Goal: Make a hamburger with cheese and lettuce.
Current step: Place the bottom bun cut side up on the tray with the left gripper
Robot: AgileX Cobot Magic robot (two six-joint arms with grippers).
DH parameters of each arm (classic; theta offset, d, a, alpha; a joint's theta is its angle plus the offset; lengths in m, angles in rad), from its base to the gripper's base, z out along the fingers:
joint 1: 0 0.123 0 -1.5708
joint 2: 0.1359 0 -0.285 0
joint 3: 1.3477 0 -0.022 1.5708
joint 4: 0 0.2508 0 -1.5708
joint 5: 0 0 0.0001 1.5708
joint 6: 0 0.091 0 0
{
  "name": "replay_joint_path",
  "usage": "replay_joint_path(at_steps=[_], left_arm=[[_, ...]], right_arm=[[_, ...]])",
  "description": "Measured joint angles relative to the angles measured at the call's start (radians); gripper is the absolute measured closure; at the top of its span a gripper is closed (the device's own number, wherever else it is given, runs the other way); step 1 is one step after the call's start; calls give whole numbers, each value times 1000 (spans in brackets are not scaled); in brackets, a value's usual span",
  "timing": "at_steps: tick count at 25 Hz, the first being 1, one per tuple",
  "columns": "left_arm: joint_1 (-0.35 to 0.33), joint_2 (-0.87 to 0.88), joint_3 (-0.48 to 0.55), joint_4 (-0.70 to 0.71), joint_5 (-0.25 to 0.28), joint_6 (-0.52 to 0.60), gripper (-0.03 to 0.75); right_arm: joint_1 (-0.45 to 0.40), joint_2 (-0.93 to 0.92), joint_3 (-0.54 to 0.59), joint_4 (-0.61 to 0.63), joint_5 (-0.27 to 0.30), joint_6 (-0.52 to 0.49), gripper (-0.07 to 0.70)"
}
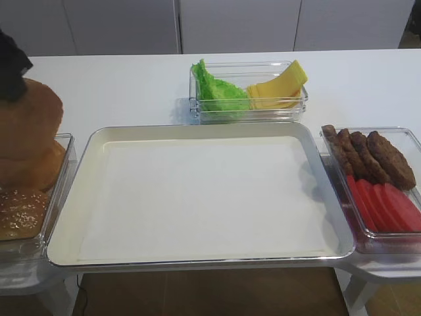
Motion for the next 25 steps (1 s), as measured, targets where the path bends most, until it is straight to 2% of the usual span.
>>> replay_joint_path(at_steps=[9, 16, 21, 25], left_arm=[[-317, 48, 0, 241, 0, -256, 622], [-565, 162, 0, 528, -9, -506, 622], [-679, 244, 0, 659, -19, -618, 622], [-729, 290, 0, 743, -26, -703, 622]], right_arm=[[0, 0, 0, 0, 0, 0, 71], [0, 0, 0, 0, 0, 0, 71], [0, 0, 0, 0, 0, 0, 71], [0, 0, 0, 0, 0, 0, 71]])
